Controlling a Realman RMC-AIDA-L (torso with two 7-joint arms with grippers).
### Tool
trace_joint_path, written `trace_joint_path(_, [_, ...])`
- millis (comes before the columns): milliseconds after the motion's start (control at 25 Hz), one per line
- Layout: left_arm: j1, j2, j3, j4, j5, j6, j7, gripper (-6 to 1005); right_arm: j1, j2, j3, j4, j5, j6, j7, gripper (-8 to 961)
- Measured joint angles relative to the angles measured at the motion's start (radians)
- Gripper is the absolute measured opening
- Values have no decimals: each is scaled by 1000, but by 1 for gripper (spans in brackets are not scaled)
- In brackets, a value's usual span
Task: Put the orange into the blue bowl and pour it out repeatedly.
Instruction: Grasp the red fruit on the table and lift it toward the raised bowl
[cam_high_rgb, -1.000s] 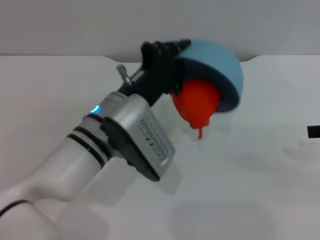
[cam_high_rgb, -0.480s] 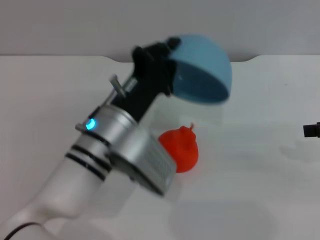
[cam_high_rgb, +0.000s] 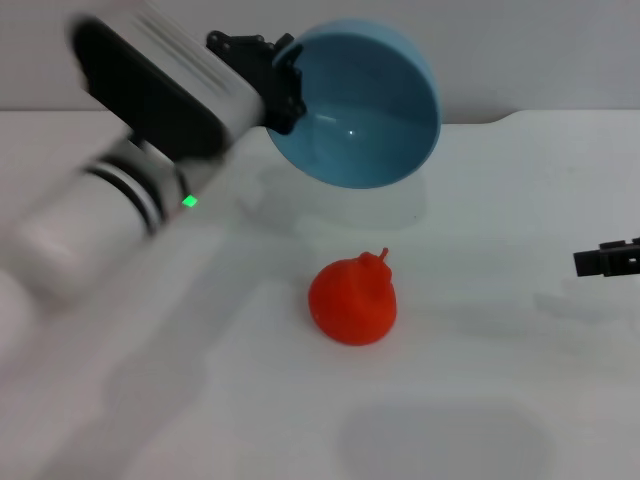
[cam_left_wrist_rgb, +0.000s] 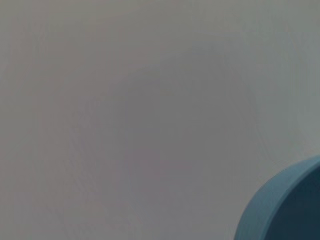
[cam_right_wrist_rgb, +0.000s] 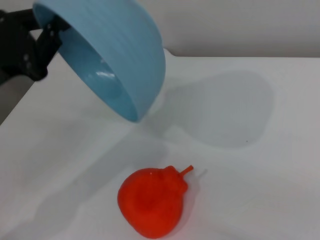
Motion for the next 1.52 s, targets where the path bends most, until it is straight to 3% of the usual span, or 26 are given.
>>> trace_joint_path(40, [0,0,0,0,0,0,0,-1,0,0,0,0,0,0,0,541])
trace_joint_path(200, [-35,8,-275,22,-6,400,-208,-1,14,0,-31,1,0,2,-12,541])
trace_joint_path(320, [-119,12,-528,-6,109,760,-435,0,24,0,-60,11,0,8,-39,541])
trace_joint_path(480, [-220,13,-810,-25,324,1109,-687,-1,47,2,-106,57,4,31,-95,541])
trace_joint_path(600, [-244,14,-936,-3,415,1253,-786,-1,60,3,-167,104,22,91,-125,541])
trace_joint_path(680, [-243,21,-993,43,480,1369,-840,-1,62,5,-275,156,73,199,-214,541])
trace_joint_path(960, [-244,21,-1005,92,617,1544,-906,0,92,6,-477,254,136,424,-315,541])
trace_joint_path(1280, [-243,10,-986,93,712,1636,-931,0,140,6,-760,291,144,633,-325,542])
trace_joint_path(1520, [-238,10,-985,94,710,1636,-929,0,155,7,-843,337,188,702,-326,522])
